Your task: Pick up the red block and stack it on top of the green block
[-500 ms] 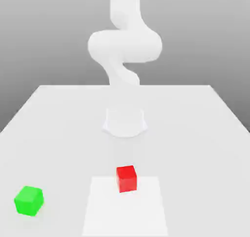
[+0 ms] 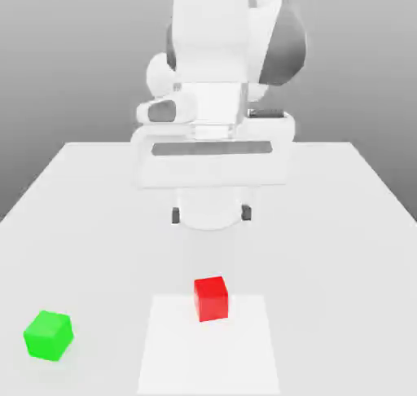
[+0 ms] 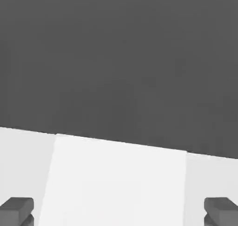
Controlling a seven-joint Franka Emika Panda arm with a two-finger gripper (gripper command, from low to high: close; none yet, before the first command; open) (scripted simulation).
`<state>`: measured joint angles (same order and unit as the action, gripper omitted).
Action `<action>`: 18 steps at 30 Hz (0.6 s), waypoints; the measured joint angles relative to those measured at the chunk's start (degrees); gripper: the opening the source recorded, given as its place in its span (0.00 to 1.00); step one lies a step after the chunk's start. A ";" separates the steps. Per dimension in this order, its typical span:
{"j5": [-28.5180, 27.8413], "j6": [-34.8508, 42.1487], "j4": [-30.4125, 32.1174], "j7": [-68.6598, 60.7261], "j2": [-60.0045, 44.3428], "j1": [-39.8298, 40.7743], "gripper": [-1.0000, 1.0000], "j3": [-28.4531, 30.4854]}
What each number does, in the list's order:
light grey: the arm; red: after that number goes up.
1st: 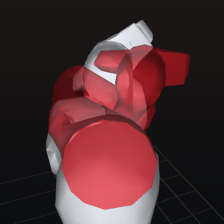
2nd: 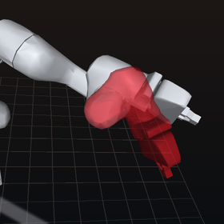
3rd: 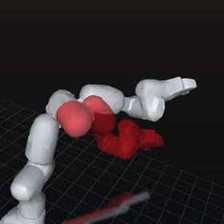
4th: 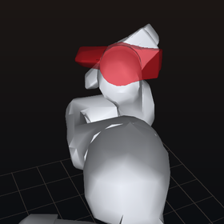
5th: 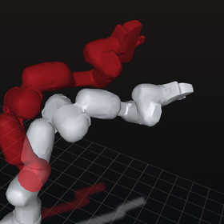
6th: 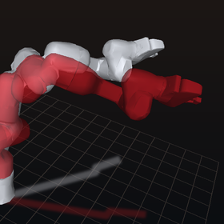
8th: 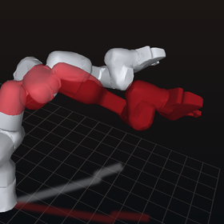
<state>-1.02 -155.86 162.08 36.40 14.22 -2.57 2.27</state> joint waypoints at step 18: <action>2.47 -18.50 3.30 -3.84 -23.21 0.69 0.00 -1.46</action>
<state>1.45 -174.36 165.38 32.56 -9.00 -1.88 0.80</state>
